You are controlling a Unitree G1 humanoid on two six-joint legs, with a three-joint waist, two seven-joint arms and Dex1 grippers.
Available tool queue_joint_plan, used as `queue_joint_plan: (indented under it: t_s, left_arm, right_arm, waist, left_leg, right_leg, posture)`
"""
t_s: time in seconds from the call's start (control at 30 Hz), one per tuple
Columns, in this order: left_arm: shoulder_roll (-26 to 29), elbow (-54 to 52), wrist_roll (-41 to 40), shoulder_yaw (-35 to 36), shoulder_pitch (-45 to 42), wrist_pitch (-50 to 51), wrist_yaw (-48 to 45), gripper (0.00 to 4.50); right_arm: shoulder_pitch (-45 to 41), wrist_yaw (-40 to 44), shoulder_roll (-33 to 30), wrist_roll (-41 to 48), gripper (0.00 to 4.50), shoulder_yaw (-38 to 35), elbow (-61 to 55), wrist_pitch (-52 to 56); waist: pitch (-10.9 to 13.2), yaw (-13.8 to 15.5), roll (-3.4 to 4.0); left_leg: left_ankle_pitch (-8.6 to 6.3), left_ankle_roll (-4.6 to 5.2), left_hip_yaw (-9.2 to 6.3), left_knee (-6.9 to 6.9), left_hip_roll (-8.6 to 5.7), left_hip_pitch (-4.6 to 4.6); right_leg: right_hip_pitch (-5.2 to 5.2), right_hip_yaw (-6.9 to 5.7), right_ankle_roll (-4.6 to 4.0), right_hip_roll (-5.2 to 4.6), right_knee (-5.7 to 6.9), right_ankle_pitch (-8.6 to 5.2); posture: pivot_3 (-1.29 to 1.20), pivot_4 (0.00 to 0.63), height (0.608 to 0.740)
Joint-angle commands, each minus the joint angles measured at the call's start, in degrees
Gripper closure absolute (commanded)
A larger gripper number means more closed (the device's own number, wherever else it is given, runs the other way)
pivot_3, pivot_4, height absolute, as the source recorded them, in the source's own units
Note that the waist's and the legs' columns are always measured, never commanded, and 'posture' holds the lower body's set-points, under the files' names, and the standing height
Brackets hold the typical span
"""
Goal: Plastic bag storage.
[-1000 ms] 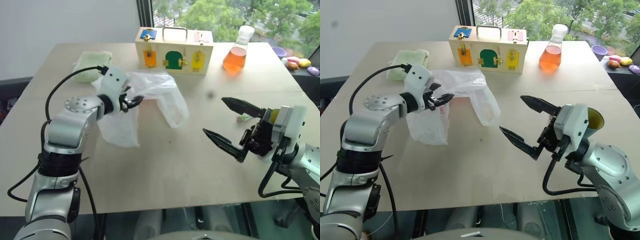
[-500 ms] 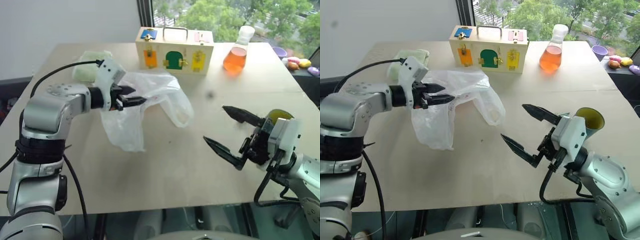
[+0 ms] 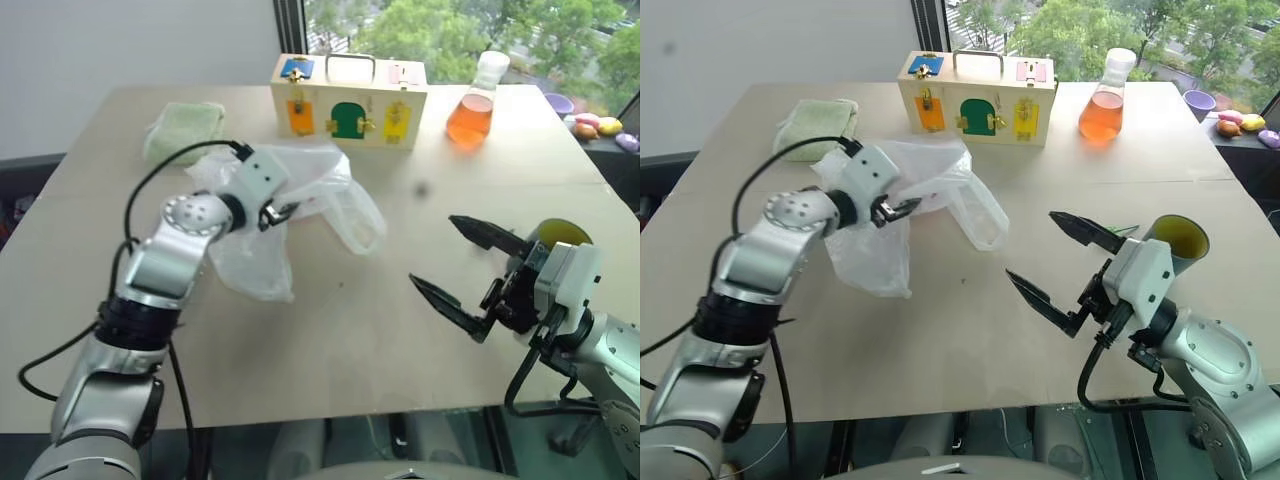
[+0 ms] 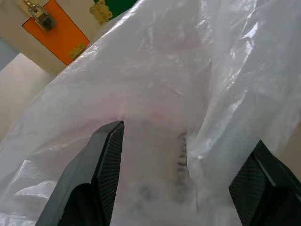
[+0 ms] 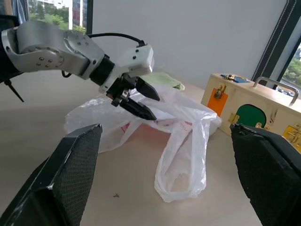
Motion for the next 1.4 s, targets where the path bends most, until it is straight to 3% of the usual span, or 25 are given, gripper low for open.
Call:
queue_joint_plan:
  t_s: [0.03,0.13,0.2,0.27,0.37,0.5,0.57,0.63,0.73,0.87,0.97,1.07,1.27,1.4]
  left_arm:
    - [-1.43,-0.34,4.47,-1.05,0.48,-2.29,3.03,1.66]
    - [-3.18,3.12,8.21,-0.28,0.12,-5.19,8.00,2.53]
    - [-4.38,3.81,7.62,2.59,-0.71,-6.22,9.66,3.39]
    - [-6.43,3.65,1.87,8.94,-3.82,-2.34,8.84,4.45]
    - [-5.31,4.48,-5.79,14.62,-10.85,8.90,2.99,4.45]
    - [-2.53,7.02,-8.21,15.41,-17.32,15.28,-0.11,4.45]
    - [-0.79,4.42,-7.66,12.60,-16.61,13.01,-2.78,4.45]
    - [-1.25,6.05,-7.67,14.29,-17.80,12.48,-1.04,4.45]
    - [3.16,-2.84,-11.51,9.90,-12.32,15.83,-9.96,4.45]
    - [3.88,17.87,-4.96,14.55,-26.19,4.56,-0.22,4.45]
    - [7.50,14.19,-4.61,9.71,-21.61,0.83,-8.20,4.45]
    - [10.14,3.36,-9.81,7.54,-13.59,8.22,-15.87,4.45]
    - [5.64,-0.51,-11.72,11.34,-12.69,15.38,-10.42,4.45]
    - [4.15,-2.98,-12.18,13.40,-11.26,17.67,-7.00,4.45]
  right_arm:
    - [-0.56,-0.58,-0.21,0.05,0.00,-0.24,-1.70,-0.83]
    - [-1.29,-0.94,-0.45,-1.24,0.00,0.32,-1.17,-0.45]
    - [-1.96,-2.06,-0.63,-1.98,0.00,0.68,-1.06,0.87]
    - [-2.57,-3.86,-2.39,-5.05,0.00,1.26,-1.46,3.39]
    - [-3.89,-3.84,-6.85,-9.45,0.00,2.93,-0.20,6.98]
    - [-8.37,-1.00,-13.83,-18.14,0.00,8.59,6.63,7.25]
    - [-11.48,-0.33,-15.45,-20.89,0.00,10.55,10.68,7.75]
    - [-13.80,0.66,-15.49,-21.29,0.00,11.22,12.76,7.68]
    - [-17.14,1.46,-14.16,-21.04,0.00,11.84,13.94,8.28]
    - [-18.14,1.52,-13.28,-22.25,0.00,12.26,14.66,9.14]
    - [-18.67,-0.04,-12.76,-25.82,0.00,13.08,18.42,8.42]
    - [-19.62,-0.65,-15.27,-32.90,0.00,15.62,22.17,7.27]
    - [-25.14,6.09,-19.84,-40.01,0.00,21.37,31.83,5.71]
    - [-29.30,8.20,-15.74,-33.81,0.00,16.40,31.07,17.21]
  waist:
    - [0.00,-0.02,0.00]
    - [0.00,-0.01,0.00]
    - [0.00,-0.12,0.00]
    - [0.00,-0.08,0.00]
    - [0.05,0.05,-0.09]
    - [0.02,-0.18,-0.03]
    - [0.02,-0.34,-0.01]
    - [0.03,-0.24,-0.04]
    - [0.03,-0.35,-0.03]
    - [0.23,0.36,-0.33]
    - [0.15,-0.30,-0.24]
    - [-0.08,-0.22,0.22]
    - [0.12,-0.10,-0.13]
    - [0.12,-0.56,-0.12]
  left_leg:
    - [0.00,0.00,0.01,0.00,0.00,0.00]
    - [0.00,0.00,0.00,0.00,0.00,0.01]
    - [0.00,0.00,0.01,0.00,0.00,0.03]
    - [0.00,0.00,0.00,0.00,0.00,0.01]
    - [0.00,0.00,-0.10,0.11,0.00,-0.09]
    - [0.00,0.00,-0.02,0.08,-0.04,0.02]
    - [0.00,0.00,0.02,0.06,-0.04,0.07]
    - [0.00,0.00,0.05,0.03,-0.03,0.07]
    - [0.00,0.00,-0.04,0.03,-0.01,-0.04]
    - [0.00,0.01,-0.05,0.03,-0.05,-0.09]
    - [0.00,0.01,-0.14,0.09,-0.04,-0.28]
    - [-0.09,0.16,0.19,-0.03,-0.23,-0.02]
    - [-0.14,0.24,-0.03,0.58,-0.27,-1.02]
    - [-0.15,0.25,0.09,0.60,-0.27,-0.84]
  right_leg:
    - [0.00,0.01,0.00,0.00,0.01,0.00]
    - [0.00,0.01,0.00,0.00,0.02,0.00]
    - [0.00,0.01,0.00,0.00,0.02,0.00]
    - [-0.01,0.00,0.00,0.01,0.03,0.00]
    - [-0.02,-0.11,0.00,0.00,0.07,0.01]
    - [0.04,-0.04,0.02,-0.02,0.04,0.00]
    - [0.05,-0.01,0.02,-0.02,0.03,-0.01]
    - [0.04,0.03,0.01,-0.01,0.04,0.00]
    - [-0.04,-0.04,0.00,0.01,0.04,0.00]
    - [-0.07,-0.06,0.03,-0.04,0.04,-0.02]
    - [-0.21,-0.15,0.02,-0.01,-0.01,0.01]
    - [-0.06,0.15,0.18,-0.27,0.02,-0.10]
    - [-0.87,-0.05,0.24,-0.30,0.49,-0.13]
    - [-0.87,0.11,0.22,-0.28,0.69,-0.14]
  posture:
    - [0.00,0.150,0.740]
    - [0.00,0.150,0.740]
    - [0.00,0.150,0.740]
    - [0.00,0.150,0.740]
    - [0.00,0.150,0.740]
    - [0.00,0.150,0.740]
    - [0.00,0.150,0.740]
    - [0.00,0.150,0.740]
    - [0.00,0.150,0.740]
    - [0.00,0.150,0.740]
    - [0.00,0.150,0.740]
    - [0.00,0.150,0.740]
    - [0.00,0.150,0.740]
    - [0.00,0.150,0.740]
